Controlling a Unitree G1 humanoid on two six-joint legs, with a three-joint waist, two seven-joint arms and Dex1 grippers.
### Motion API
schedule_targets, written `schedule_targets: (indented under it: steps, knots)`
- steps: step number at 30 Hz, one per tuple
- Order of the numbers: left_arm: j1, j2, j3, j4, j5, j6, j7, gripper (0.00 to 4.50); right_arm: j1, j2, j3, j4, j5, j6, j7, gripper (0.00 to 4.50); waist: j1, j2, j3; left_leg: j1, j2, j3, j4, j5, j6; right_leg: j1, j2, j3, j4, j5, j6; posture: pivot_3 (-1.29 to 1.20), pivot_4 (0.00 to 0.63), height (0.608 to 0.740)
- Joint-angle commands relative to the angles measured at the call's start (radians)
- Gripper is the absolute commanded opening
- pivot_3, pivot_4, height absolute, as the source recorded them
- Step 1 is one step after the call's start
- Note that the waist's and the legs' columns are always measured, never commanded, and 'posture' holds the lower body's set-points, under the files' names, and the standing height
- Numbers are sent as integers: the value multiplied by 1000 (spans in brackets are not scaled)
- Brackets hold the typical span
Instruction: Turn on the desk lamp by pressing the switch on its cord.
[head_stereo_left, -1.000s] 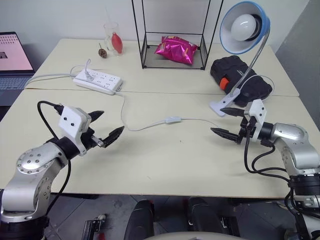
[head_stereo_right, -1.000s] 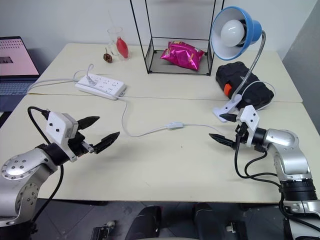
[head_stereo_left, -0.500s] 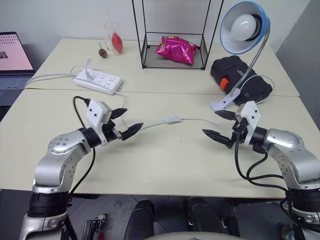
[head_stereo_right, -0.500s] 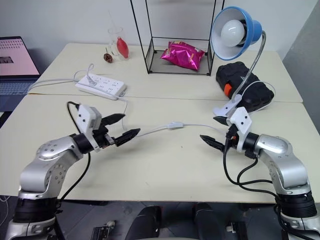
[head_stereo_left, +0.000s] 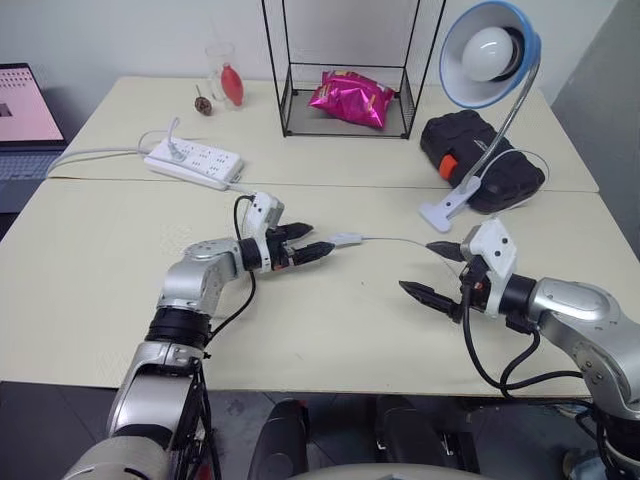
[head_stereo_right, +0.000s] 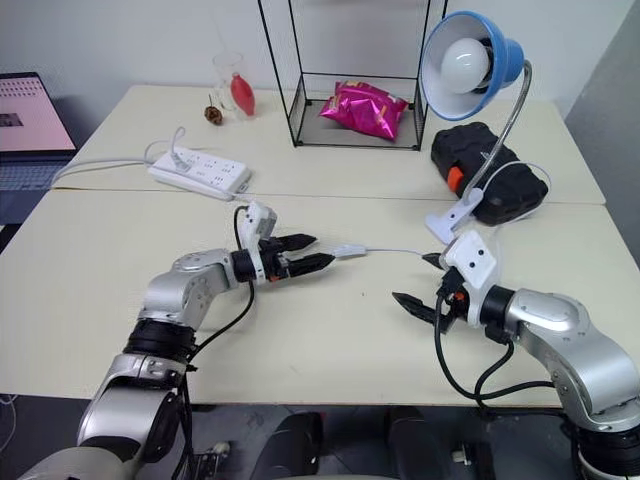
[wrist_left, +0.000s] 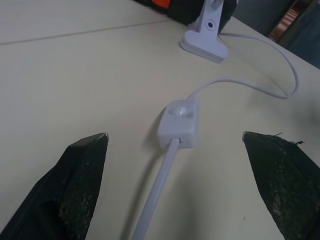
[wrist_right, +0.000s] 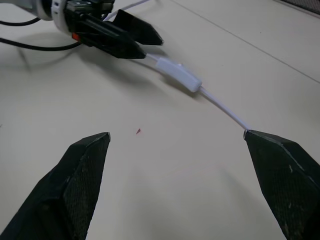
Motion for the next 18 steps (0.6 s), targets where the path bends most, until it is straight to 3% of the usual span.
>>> schedule_targets:
  steps: [1, 10, 13, 18]
  knots:
    - [-83, -40, -1, 119, 30, -38, -28, 4491, 9, -15, -32, -77, 25, 19, -20, 4500, 1, 0, 0, 0, 0, 0, 0, 0, 0, 0, 0, 0, 0, 0, 0, 0, 150, 740]
    - [-167, -91, -9, 276, 83, -45, -97, 4491, 36, -28, -69, -136, 64, 63, -46, 4500, 2, 0, 0, 0, 0, 0, 0, 0, 0, 0, 0, 0, 0, 0, 1, 0, 150, 740]
    - [-172, -90, -17, 299, 102, -31, -117, 4008, 40, -27, -71, -141, 69, 64, -53, 4500, 2, -1, 0, 0, 0, 0, 0, 0, 0, 1, 0, 0, 0, 0, 1, 0, 150, 740]
    - [-163, -92, -21, 301, 125, -39, -134, 2831, 41, -27, -68, -142, 72, 60, -62, 4500, 2, -1, 0, 0, 0, 0, 0, 0, 0, 1, 0, 0, 0, 0, 1, 0, 150, 740]
